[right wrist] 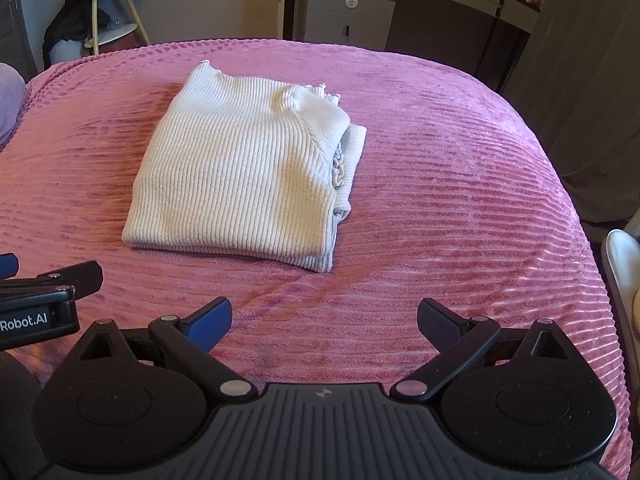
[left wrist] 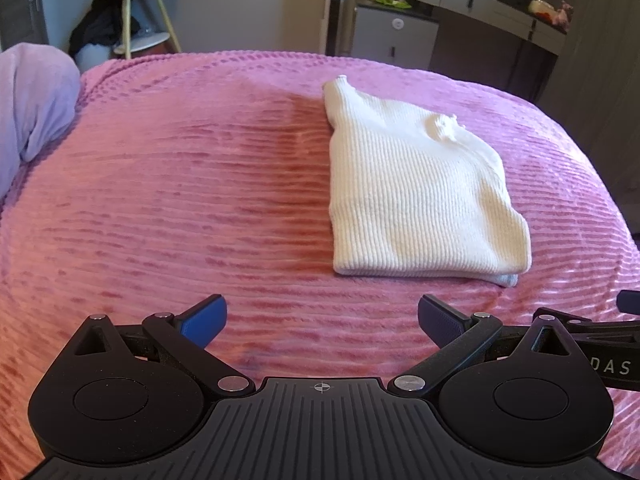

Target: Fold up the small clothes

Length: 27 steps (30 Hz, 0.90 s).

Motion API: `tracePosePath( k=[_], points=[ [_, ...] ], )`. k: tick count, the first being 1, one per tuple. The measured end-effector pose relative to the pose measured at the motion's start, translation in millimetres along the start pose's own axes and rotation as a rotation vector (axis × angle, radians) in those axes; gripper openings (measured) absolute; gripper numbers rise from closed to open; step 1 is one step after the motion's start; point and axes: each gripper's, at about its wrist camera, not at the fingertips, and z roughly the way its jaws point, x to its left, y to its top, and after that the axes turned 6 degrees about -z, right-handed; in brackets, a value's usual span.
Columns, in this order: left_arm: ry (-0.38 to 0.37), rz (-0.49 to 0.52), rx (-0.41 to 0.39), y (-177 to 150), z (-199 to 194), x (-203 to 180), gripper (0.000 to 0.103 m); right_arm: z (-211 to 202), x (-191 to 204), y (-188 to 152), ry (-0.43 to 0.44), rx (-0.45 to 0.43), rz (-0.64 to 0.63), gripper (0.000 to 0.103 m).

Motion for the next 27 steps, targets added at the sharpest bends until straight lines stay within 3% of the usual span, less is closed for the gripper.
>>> tracePosePath(
  k=[27],
  points=[
    [0.025,0.054,-0.012,-3.7,-1.1,-8.2,0.103,-3.1,0.1,-1.0,-0.002,-0.005,0.004,0.099]
  ],
)
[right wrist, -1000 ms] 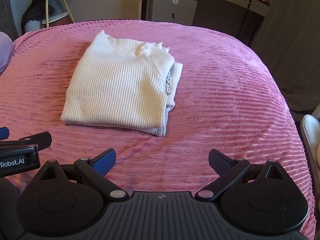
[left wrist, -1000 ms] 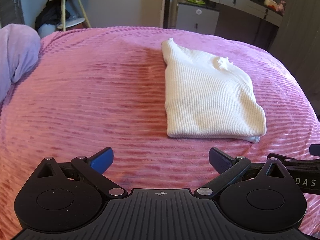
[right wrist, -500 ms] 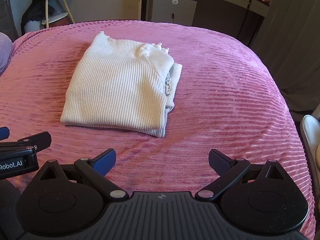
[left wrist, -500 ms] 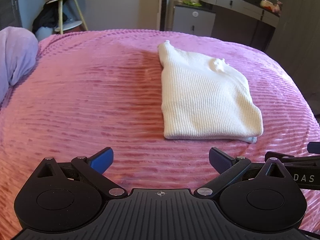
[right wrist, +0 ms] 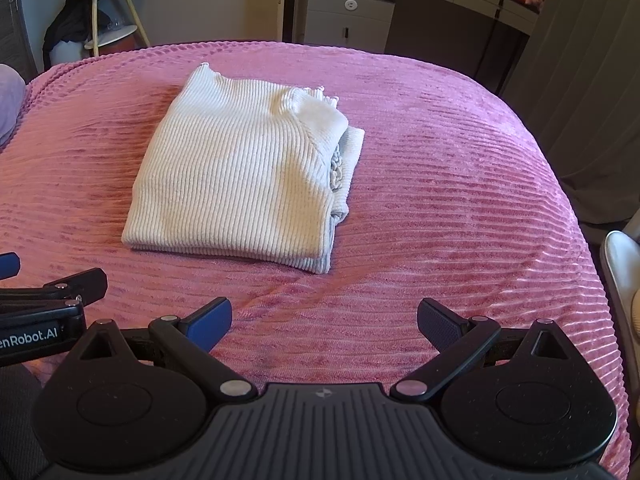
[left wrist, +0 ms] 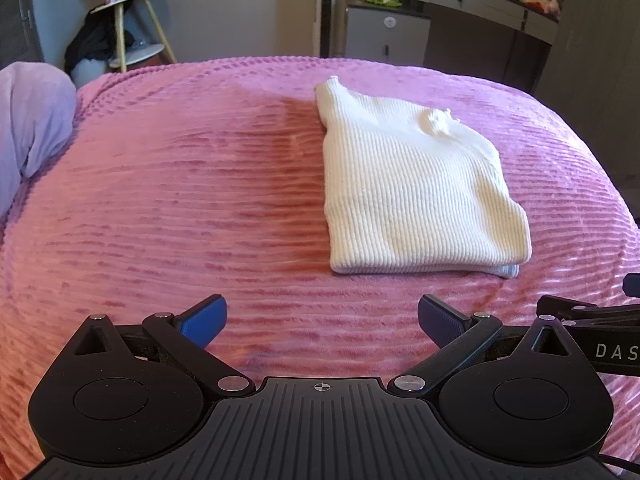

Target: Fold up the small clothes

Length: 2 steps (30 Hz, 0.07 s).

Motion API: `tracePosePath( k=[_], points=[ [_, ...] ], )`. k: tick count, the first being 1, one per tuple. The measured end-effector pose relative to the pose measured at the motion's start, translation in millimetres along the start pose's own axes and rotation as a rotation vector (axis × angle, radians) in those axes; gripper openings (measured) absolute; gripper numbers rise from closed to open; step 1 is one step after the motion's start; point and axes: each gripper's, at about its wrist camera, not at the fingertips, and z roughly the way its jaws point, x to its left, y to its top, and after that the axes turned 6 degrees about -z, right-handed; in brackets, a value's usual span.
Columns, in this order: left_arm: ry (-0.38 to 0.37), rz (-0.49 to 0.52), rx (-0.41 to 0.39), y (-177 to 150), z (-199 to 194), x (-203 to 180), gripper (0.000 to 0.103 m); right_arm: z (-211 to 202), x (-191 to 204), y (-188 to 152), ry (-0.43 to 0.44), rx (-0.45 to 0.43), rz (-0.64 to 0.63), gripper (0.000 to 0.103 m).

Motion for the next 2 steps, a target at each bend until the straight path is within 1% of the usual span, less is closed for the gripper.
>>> tracePosePath(
  k=[2],
  points=[
    [-0.006,-0.004,0.001,0.3,-0.1,0.8,0.103,0.0,0.1,0.1,-0.002,0.0,-0.001,0.099]
  ],
)
